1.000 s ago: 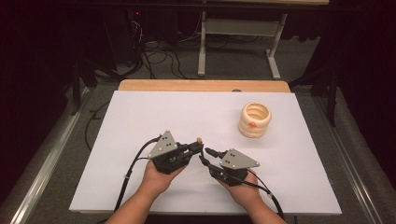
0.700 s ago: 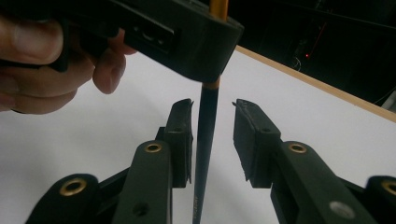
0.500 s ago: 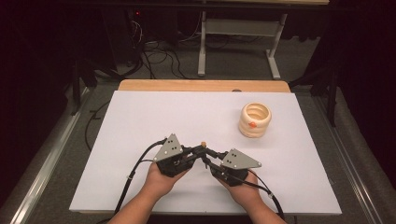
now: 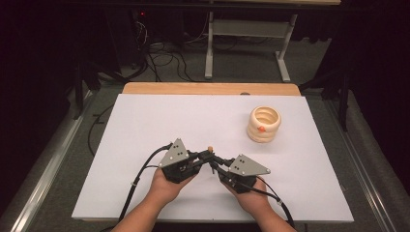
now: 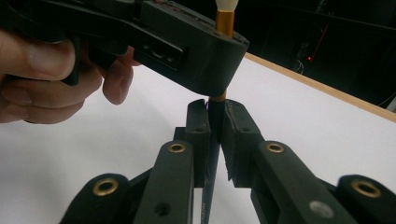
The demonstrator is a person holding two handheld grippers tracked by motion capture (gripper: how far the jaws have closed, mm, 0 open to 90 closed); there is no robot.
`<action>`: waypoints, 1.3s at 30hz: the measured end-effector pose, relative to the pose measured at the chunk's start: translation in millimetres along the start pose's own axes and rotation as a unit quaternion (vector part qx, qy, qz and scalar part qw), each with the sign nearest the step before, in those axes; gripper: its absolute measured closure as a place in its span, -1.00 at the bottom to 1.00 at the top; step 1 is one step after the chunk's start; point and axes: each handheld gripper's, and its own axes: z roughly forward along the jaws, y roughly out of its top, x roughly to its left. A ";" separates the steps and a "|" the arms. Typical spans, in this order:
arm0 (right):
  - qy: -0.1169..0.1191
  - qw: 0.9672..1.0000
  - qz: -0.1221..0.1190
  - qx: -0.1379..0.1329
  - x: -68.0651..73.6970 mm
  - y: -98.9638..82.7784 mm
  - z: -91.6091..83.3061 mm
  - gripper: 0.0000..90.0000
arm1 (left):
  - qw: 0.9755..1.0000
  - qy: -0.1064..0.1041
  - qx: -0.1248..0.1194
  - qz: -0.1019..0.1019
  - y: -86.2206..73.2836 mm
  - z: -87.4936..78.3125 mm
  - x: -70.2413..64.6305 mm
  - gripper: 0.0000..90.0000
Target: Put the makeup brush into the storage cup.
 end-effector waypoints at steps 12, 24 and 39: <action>0.002 1.000 0.008 -0.004 0.8 0.4 0.0 0.89 | 1.000 -0.002 -0.002 -0.002 -0.1 -1.2 1.0 0.87; 0.009 1.000 0.011 -0.003 -1.0 0.5 -0.9 0.90 | 1.000 -0.004 0.002 -0.006 -0.6 -0.7 2.0 0.78; 0.004 1.000 0.018 -0.008 -7.5 0.7 -3.6 0.89 | 1.000 0.003 -0.001 -0.008 0.8 -4.2 6.0 0.37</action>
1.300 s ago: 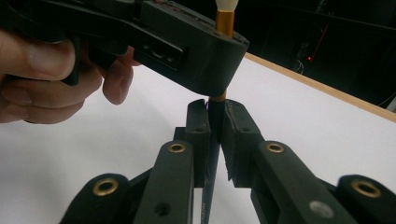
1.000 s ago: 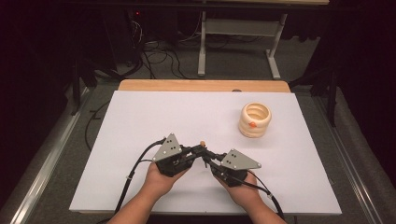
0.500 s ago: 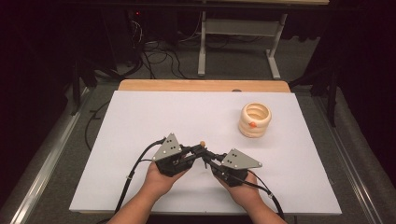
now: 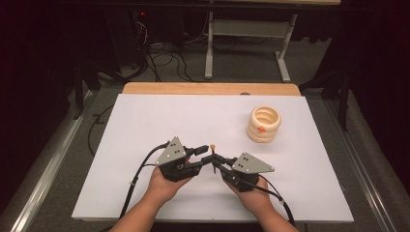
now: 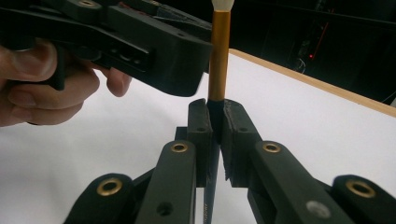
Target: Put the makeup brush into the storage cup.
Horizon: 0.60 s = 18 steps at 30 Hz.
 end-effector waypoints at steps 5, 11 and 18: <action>-0.001 1.000 0.000 0.001 -3.7 -0.2 -2.1 0.89 | 1.000 0.008 -0.004 -0.005 0.5 -2.6 3.1 0.25; -0.009 1.000 0.002 0.004 -6.5 -0.2 -4.3 0.89 | 1.000 0.017 -0.008 -0.013 -0.1 -5.2 7.9 0.16; -0.017 1.000 0.004 0.004 -12.9 -1.0 -6.9 0.89 | 0.999 0.028 -0.011 -0.019 -1.1 -8.3 13.7 0.08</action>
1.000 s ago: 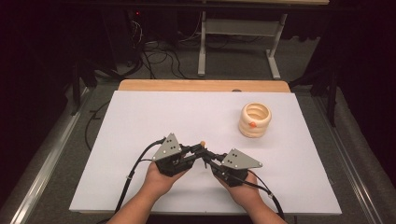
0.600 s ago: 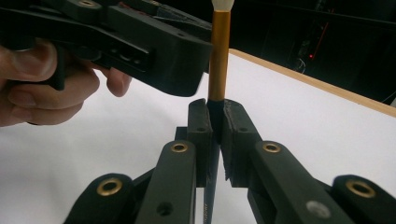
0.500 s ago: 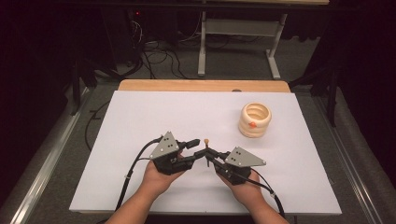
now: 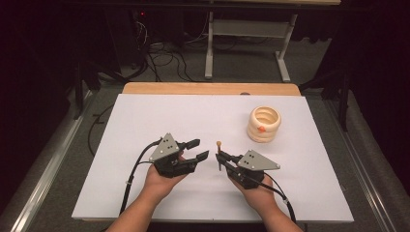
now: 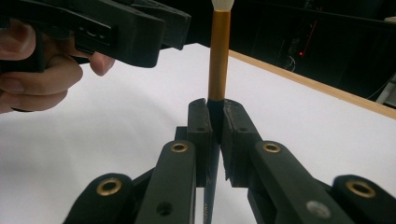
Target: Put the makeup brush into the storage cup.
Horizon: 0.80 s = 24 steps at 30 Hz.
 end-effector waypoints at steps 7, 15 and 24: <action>-0.005 1.000 0.001 -0.004 -4.7 0.0 -3.7 0.89 | 1.000 0.019 0.001 0.000 -2.6 -1.9 6.7 -0.02; -0.014 1.000 0.001 -0.006 -9.9 0.4 -8.3 0.89 | 0.999 0.034 0.010 -0.001 -5.2 -2.3 13.1 -0.17; -0.020 1.000 0.002 -0.008 -16.9 0.2 -13.4 0.89 | 0.998 0.059 0.020 -0.003 -6.8 -6.3 20.8 -0.42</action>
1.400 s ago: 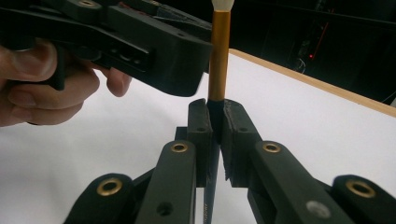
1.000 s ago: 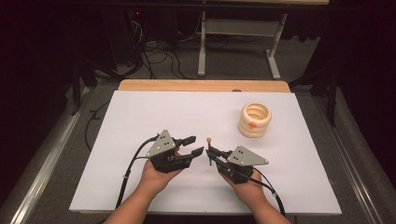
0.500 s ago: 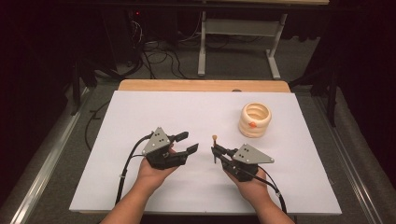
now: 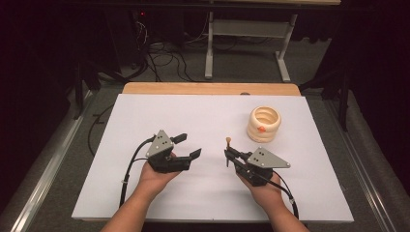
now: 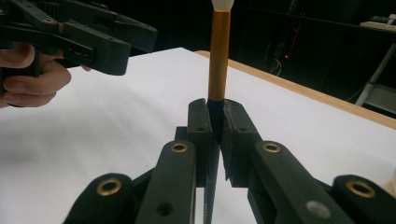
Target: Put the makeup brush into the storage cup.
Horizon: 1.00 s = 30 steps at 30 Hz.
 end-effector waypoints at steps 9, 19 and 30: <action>-0.010 1.000 0.004 -0.002 -6.2 -0.2 -4.9 0.89 | 0.999 0.037 -0.003 -0.010 -3.7 -12.1 17.4 -0.69; -0.025 1.000 0.013 -0.008 -15.4 0.7 -13.6 0.89 | 0.998 0.059 0.006 -0.015 -9.5 -26.5 31.5 -0.93; -0.048 0.998 0.024 -0.016 -30.4 0.7 -27.8 0.89 | 0.998 0.068 0.009 -0.007 -18.6 -41.3 38.8 -0.99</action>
